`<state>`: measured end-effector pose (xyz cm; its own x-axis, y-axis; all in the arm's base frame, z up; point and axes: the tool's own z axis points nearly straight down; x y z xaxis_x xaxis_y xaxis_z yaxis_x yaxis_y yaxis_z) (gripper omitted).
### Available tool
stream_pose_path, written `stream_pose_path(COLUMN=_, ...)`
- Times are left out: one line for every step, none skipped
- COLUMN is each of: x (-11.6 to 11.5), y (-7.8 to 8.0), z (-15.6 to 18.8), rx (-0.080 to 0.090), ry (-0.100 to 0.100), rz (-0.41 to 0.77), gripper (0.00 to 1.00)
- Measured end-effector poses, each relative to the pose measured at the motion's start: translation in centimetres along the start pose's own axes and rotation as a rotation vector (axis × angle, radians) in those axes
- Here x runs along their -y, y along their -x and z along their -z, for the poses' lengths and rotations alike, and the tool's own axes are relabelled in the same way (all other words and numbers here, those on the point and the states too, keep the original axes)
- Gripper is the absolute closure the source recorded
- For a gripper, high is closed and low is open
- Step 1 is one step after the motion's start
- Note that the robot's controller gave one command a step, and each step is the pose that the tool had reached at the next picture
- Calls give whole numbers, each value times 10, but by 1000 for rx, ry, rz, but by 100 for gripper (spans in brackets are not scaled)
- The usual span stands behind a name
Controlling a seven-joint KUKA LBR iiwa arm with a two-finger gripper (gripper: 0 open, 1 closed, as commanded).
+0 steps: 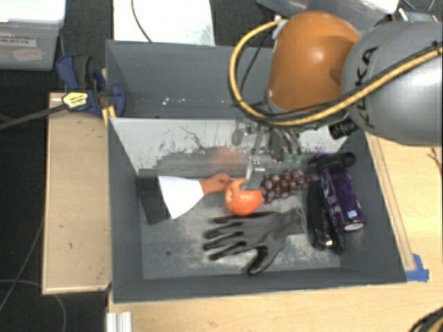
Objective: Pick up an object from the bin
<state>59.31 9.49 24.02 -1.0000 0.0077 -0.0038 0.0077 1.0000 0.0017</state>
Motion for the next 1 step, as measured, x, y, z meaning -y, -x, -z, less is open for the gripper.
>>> stream_pose_path(x=0, y=0, z=0, rx=0, ry=0, rz=0, gripper=0)
